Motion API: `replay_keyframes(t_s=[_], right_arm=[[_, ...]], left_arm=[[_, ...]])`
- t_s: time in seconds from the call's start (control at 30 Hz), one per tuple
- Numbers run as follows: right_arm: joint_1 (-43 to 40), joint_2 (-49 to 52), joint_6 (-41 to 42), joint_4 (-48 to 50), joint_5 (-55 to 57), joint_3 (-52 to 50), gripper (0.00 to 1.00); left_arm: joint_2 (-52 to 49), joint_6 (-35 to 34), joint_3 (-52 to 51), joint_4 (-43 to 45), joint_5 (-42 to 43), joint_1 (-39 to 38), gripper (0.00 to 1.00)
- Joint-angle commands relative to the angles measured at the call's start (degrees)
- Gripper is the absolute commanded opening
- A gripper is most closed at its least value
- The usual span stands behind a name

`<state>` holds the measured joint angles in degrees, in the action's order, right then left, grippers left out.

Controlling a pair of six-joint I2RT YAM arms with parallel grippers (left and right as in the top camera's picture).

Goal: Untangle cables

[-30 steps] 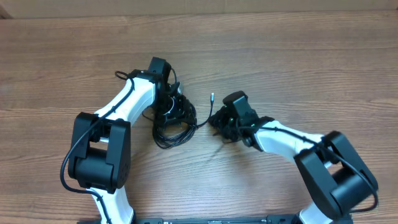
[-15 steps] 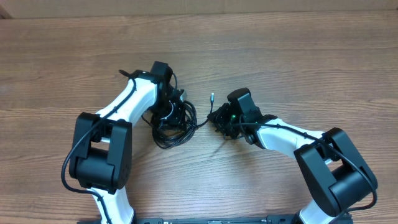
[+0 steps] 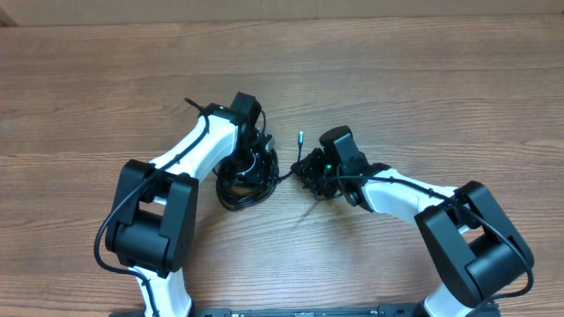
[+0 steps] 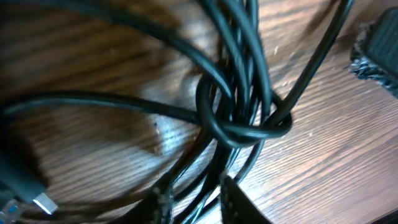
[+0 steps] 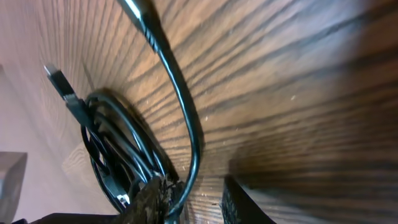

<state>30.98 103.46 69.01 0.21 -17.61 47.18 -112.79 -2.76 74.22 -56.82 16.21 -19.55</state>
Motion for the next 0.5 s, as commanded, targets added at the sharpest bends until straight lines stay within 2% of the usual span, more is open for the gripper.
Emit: replay_keyframes(t_s=[0.0, 0.13, 0.47], right_arm=[[1.2, 0.2, 1.4, -0.2, 1.6, -0.2, 0.28], [1.8, 0.3, 3.8, -0.5, 3.0, -0.2, 0.27], [2.0, 3.2, 6.4, 2.3, 3.6, -0.2, 0.27]], left_arm=[[0.0, 1.1, -1.0, 0.2, -1.6, -0.2, 0.15], [0.0, 1.6, -1.0, 0.3, -1.6, -0.2, 0.09], [0.0, 4.2, -1.1, 0.3, -1.1, -1.9, 0.07]])
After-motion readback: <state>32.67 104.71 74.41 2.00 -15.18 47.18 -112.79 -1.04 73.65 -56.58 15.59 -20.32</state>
